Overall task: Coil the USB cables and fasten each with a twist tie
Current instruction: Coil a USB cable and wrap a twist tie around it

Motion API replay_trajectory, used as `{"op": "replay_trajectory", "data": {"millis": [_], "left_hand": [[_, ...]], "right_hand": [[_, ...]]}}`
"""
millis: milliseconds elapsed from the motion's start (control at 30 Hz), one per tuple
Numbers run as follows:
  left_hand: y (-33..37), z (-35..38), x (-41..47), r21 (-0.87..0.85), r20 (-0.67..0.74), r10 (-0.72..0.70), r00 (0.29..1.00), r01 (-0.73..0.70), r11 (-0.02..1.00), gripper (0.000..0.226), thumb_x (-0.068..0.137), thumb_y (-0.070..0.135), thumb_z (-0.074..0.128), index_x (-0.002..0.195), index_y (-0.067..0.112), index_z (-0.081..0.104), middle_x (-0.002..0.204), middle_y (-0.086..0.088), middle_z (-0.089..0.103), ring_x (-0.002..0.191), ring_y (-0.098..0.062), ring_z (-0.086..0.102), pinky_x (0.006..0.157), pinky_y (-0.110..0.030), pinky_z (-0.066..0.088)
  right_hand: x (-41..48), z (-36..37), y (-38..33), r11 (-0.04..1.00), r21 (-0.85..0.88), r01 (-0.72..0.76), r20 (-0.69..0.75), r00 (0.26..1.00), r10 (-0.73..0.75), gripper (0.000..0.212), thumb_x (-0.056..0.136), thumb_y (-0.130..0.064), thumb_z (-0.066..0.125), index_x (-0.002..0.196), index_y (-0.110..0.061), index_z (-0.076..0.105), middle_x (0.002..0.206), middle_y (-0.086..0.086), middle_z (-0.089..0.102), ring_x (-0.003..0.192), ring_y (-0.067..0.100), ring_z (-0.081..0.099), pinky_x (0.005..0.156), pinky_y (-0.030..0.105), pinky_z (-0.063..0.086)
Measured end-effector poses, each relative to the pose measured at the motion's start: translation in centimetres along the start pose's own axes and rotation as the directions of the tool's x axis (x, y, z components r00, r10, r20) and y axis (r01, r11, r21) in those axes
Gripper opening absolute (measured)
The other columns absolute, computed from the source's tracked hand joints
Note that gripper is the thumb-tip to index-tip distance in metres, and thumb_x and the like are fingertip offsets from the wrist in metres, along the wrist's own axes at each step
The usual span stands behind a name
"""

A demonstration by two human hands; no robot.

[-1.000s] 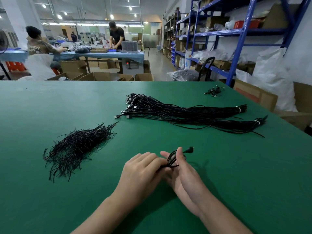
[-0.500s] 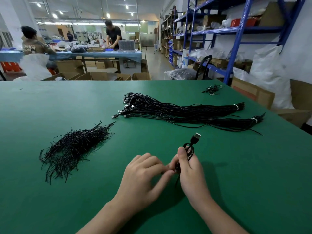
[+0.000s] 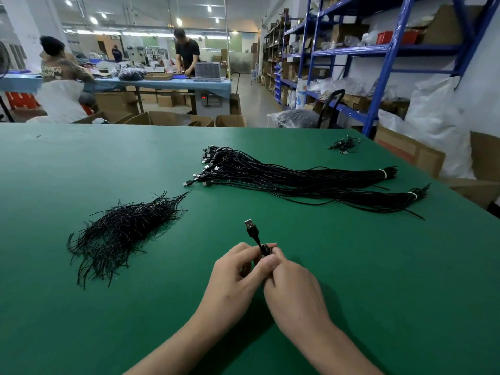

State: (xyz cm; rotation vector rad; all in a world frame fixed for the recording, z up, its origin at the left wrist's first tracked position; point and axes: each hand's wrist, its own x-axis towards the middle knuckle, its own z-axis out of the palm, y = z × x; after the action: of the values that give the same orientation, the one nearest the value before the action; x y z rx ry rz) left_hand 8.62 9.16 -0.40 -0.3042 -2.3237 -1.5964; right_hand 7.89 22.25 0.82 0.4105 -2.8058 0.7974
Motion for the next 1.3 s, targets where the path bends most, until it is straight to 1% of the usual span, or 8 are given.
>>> {"op": "replay_trajectory", "data": {"millis": [167,367,533,633,867,967,1100,1300], "left_hand": [[0.0,0.0,0.1,-0.121,-0.051,-0.063,0.997,0.056,0.991,0.022,0.085,0.060,0.063,0.084,0.042,0.075,0.078,0.015,0.052,0.070,-0.003,0.049,0.062,-0.016,0.037],[-0.2,-0.3,0.3,-0.259,-0.082,-0.091,0.992,0.067,0.963,0.029,0.086,0.051,0.067,0.099,0.029,0.080,0.091,-0.004,0.064,0.093,-0.029,0.063,0.084,-0.046,0.049],[-0.6,-0.5,0.5,-0.289,-0.088,-0.109,0.990,0.080,0.954,0.025,0.093,0.040,0.069,0.084,0.016,0.075,0.080,0.001,0.063,0.080,-0.017,0.060,0.077,-0.040,0.047],[-0.5,-0.5,0.6,-0.339,-0.093,-0.127,0.988,0.089,0.937,0.038,0.088,0.040,0.064,0.078,0.004,0.069,0.079,0.001,0.068,0.080,-0.008,0.066,0.074,-0.025,0.049],[-0.7,-0.4,0.4,-0.383,0.024,-0.168,0.986,0.164,0.909,0.022,0.099,0.032,0.060,0.086,0.017,0.070,0.058,-0.007,0.056,0.040,-0.027,0.056,0.045,-0.033,0.045],[-0.8,-0.6,0.6,-0.406,0.116,-0.179,0.977,0.211,0.889,0.028,0.098,0.039,0.063,0.094,0.012,0.070,0.064,-0.019,0.061,0.046,-0.025,0.061,0.052,-0.036,0.049],[-1.3,-1.4,1.0,-0.389,0.267,-0.168,0.949,0.265,0.882,0.036,0.091,0.049,0.062,0.109,0.021,0.076,0.089,0.000,0.071,0.089,-0.009,0.067,0.086,-0.026,0.050],[-1.6,-2.4,1.2,-0.519,0.377,-0.132,0.917,0.327,0.790,0.046,0.079,0.059,0.076,0.103,0.020,0.079,0.072,0.003,0.064,0.074,-0.010,0.064,0.080,-0.021,0.051]], "right_hand": [[-0.2,0.0,-0.2,0.994,0.102,0.050,0.035,0.998,-0.054,0.024,0.099,-0.034,0.034,0.111,-0.027,0.054,0.089,0.000,0.069,0.084,0.023,0.066,0.062,0.033,0.039],[0.1,-0.2,-0.2,0.862,0.506,-0.024,0.211,0.973,-0.097,0.033,0.096,-0.037,0.039,0.124,-0.035,0.056,0.106,-0.015,0.070,0.098,0.004,0.064,0.089,0.035,0.051],[0.4,-0.3,0.3,0.638,0.729,-0.249,0.409,0.905,-0.114,0.023,0.105,-0.033,0.041,0.120,-0.037,0.058,0.064,-0.022,0.047,0.057,-0.003,0.042,0.058,0.014,0.036],[0.5,-0.4,0.6,0.595,0.751,-0.285,0.437,0.891,-0.125,0.022,0.110,-0.024,0.038,0.104,-0.015,0.056,0.067,-0.014,0.044,0.056,0.000,0.039,0.054,0.015,0.034],[0.1,-0.4,0.4,0.560,0.768,-0.310,0.446,0.887,-0.121,0.029,0.109,-0.023,0.039,0.103,0.002,0.050,0.066,-0.005,0.060,0.056,0.016,0.058,0.050,0.026,0.049],[0.0,-0.7,0.4,0.478,0.800,-0.363,0.475,0.870,-0.135,0.025,0.109,-0.023,0.037,0.098,-0.003,0.046,0.063,-0.002,0.051,0.055,0.019,0.058,0.052,0.026,0.050],[0.1,-1.1,1.0,0.319,0.820,-0.475,0.550,0.808,-0.210,0.023,0.107,-0.029,0.042,0.096,-0.009,0.044,0.065,-0.003,0.041,0.046,0.011,0.037,0.042,0.023,0.040],[0.1,-1.7,1.3,0.145,0.799,-0.584,0.592,0.720,-0.363,0.024,0.106,-0.034,0.046,0.094,-0.013,0.049,0.068,-0.002,0.031,0.048,0.006,0.019,0.041,0.015,0.025]]}}
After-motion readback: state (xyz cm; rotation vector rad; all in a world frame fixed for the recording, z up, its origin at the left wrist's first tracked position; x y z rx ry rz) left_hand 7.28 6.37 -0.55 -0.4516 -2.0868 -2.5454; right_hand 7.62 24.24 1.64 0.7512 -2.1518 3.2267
